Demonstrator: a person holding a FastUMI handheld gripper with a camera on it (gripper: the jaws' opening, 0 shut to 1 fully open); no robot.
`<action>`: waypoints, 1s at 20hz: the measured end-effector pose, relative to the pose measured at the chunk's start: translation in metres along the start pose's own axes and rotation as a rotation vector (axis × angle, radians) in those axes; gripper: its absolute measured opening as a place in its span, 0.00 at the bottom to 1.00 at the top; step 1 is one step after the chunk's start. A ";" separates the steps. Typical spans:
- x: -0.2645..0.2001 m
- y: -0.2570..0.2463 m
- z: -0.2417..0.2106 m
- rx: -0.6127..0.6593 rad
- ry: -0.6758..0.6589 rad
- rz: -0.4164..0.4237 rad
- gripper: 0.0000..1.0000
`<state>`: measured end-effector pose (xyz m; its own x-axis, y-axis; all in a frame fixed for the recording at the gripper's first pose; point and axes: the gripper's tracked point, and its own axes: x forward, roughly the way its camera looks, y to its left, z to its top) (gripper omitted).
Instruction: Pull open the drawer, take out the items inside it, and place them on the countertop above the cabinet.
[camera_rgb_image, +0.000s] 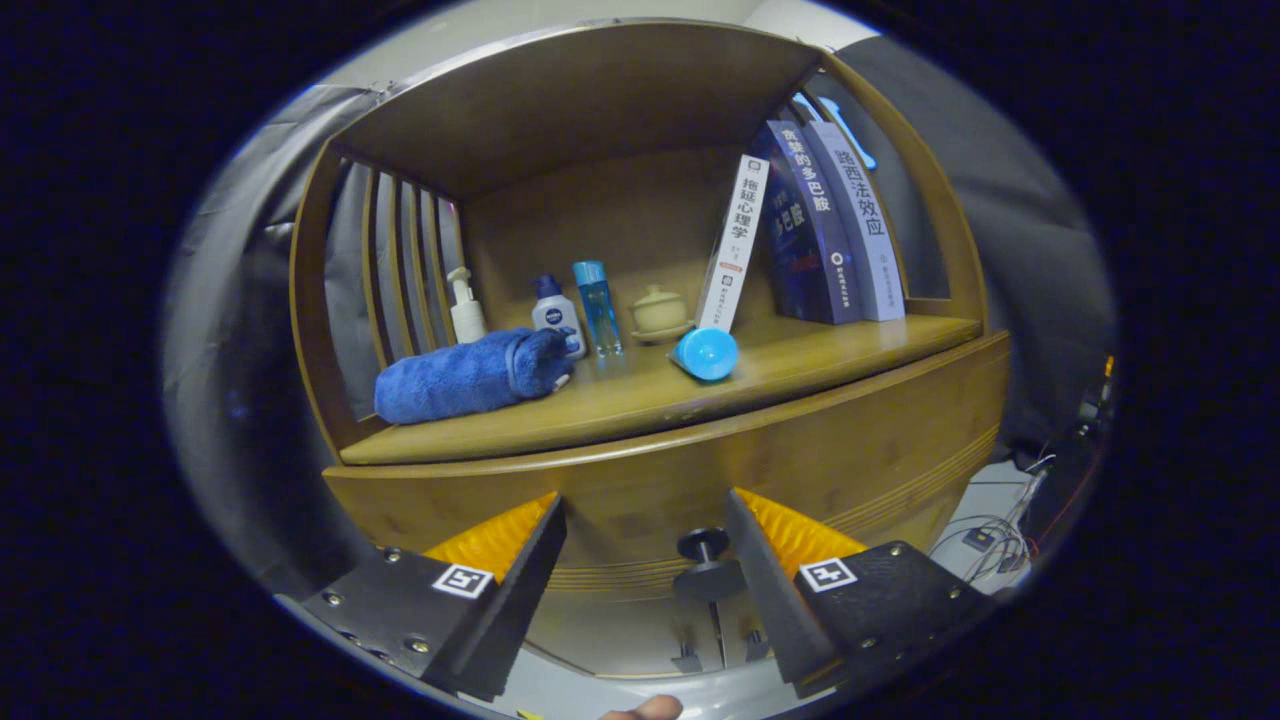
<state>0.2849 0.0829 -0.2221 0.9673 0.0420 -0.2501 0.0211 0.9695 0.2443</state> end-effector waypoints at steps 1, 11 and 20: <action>0.002 0.000 0.000 0.004 0.001 0.000 0.96; 0.004 -0.008 0.005 0.040 -0.004 -0.027 0.96; -0.038 -0.008 0.079 0.035 -0.162 -0.091 0.98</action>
<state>0.2679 0.0548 -0.1400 0.9890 -0.0882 -0.1190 0.1169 0.9582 0.2610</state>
